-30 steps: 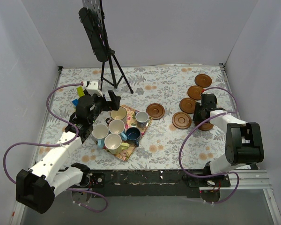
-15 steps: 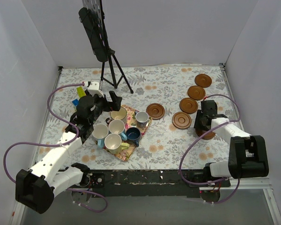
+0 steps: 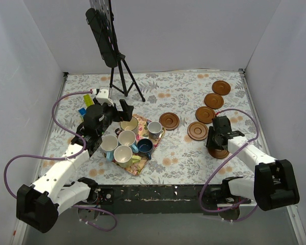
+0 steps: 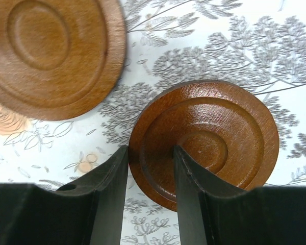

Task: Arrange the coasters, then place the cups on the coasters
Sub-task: Move the coaster to the center of the board.

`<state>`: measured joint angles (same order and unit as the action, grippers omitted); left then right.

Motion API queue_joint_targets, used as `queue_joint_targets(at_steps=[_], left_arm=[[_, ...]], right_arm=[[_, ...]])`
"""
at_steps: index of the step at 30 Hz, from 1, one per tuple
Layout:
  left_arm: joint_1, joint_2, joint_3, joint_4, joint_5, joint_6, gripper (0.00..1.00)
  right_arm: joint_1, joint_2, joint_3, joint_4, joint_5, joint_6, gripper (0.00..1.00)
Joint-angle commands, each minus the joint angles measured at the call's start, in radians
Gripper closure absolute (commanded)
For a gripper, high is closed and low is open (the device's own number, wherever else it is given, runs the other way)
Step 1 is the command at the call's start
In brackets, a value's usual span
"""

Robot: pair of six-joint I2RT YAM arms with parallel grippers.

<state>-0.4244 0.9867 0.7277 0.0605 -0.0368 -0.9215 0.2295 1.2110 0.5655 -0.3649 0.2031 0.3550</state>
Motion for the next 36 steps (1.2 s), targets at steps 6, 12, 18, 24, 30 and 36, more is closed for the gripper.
queue_joint_targets(at_steps=[6, 12, 18, 24, 30, 36], left_arm=[[-0.007, -0.023, -0.007, 0.012, -0.005, 0.006, 0.02], [-0.007, -0.016, -0.004, 0.012, -0.003, 0.006, 0.02], [-0.007, -0.007, -0.004, 0.012, 0.005, 0.004, 0.02], [-0.007, 0.0, -0.004, 0.01, 0.003, 0.006, 0.02], [-0.007, 0.001, -0.002, 0.01, -0.005, 0.007, 0.02], [-0.008, 0.006, -0.002, 0.009, -0.011, 0.01, 0.02]], right_arm=[[0.186, 0.028, -0.055, -0.075, -0.059, 0.162, 0.62], [0.275, -0.013, -0.076, -0.138, -0.025, 0.229, 0.62], [0.344, -0.047, -0.107, -0.14, -0.05, 0.286, 0.63], [0.487, -0.001, -0.073, -0.108, -0.064, 0.366, 0.65], [0.602, 0.1, -0.006, -0.069, -0.051, 0.42, 0.65], [0.662, 0.202, 0.071, -0.029, -0.047, 0.432, 0.65]])
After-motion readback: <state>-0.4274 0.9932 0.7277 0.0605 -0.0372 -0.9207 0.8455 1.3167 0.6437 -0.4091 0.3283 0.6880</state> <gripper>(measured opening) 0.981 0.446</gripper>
